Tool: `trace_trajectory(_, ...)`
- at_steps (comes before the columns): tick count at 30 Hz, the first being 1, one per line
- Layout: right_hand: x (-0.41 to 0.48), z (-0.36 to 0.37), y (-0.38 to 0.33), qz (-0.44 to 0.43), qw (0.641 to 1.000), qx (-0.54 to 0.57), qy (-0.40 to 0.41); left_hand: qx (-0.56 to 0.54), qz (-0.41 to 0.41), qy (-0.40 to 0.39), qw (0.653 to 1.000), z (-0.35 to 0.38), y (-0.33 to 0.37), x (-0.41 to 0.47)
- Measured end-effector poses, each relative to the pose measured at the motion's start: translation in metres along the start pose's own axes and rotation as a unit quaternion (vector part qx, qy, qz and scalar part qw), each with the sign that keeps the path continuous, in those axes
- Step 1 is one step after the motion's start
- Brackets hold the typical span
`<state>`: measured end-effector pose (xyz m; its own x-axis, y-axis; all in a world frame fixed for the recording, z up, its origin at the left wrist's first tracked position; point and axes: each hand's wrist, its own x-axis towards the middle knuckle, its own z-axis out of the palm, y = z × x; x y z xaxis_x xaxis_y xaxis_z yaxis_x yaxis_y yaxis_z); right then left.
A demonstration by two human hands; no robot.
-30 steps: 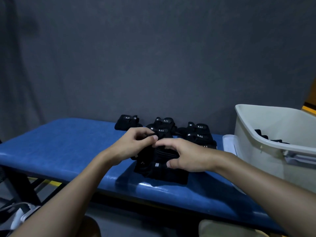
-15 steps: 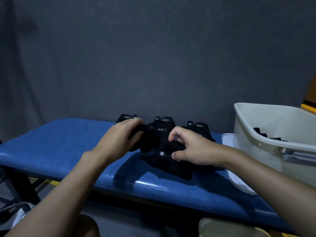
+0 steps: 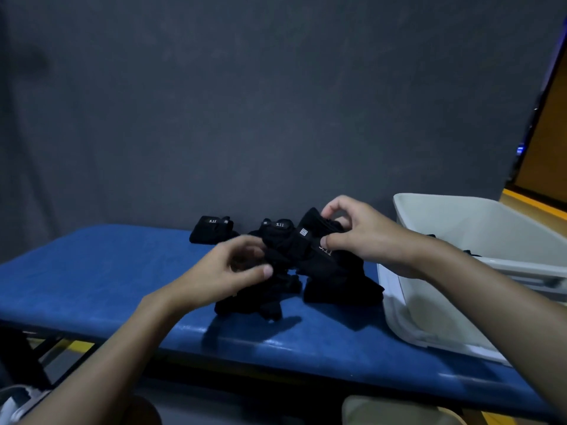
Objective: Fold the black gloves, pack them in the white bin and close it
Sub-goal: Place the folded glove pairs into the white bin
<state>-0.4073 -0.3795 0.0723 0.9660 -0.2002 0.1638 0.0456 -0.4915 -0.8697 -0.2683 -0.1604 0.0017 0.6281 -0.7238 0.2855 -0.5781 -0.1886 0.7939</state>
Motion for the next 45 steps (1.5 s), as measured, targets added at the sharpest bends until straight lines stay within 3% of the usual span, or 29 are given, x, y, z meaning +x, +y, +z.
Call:
trace_trajectory(3, -0.005, -0.004, -0.004, -0.002, 0.999, 0.030, 0.019, -0.145, 0.021, 0.061, 0.987, 0.013, 0.028, 0.008)
trace_trajectory(6, -0.010, -0.011, -0.009, -0.002, 0.996, 0.078, 0.037, -0.325, 0.009, 0.110, 0.939, 0.032, 0.055, 0.022)
trace_trajectory(8, -0.013, -0.018, -0.013, -0.005, 0.996, 0.084, 0.042, -0.386, 0.010, 0.127, 0.914, 0.038, 0.073, 0.032)
trace_trajectory(15, -0.025, -0.068, -0.030, -0.034, 0.995, 0.074, 0.065, -0.344, 0.057, 0.151, 0.925, 0.056, 0.132, 0.080)
trace_trajectory(25, -0.038, -0.169, -0.014, 0.016, 0.992, -0.035, 0.119, -0.346, 0.049, -0.001, 0.937, 0.124, 0.188, 0.160)
trace_trajectory(27, -0.040, -0.184, 0.001, 0.047, 0.989, -0.069, 0.122, -0.322, 0.055, -0.028, 0.945, 0.138, 0.178, 0.167)
trace_trajectory(31, -0.037, -0.201, 0.035, 0.133, 0.973, -0.120, 0.148, -0.104, 0.112, -0.051, 0.987, 0.151, 0.137, 0.173)
trace_trajectory(34, -0.030, -0.207, 0.056, 0.181, 0.959, -0.145, 0.162, 0.009, 0.157, -0.100, 0.982, 0.149, 0.109, 0.171)
trace_trajectory(38, -0.023, -0.210, 0.067, 0.218, 0.952, -0.162, 0.144, 0.065, 0.190, -0.139, 0.970, 0.142, 0.096, 0.166)
trace_trajectory(45, -0.020, -0.193, 0.072, 0.273, 0.960, -0.054, 0.037, 0.130, 0.201, -0.192, 0.952, 0.133, 0.095, 0.169)
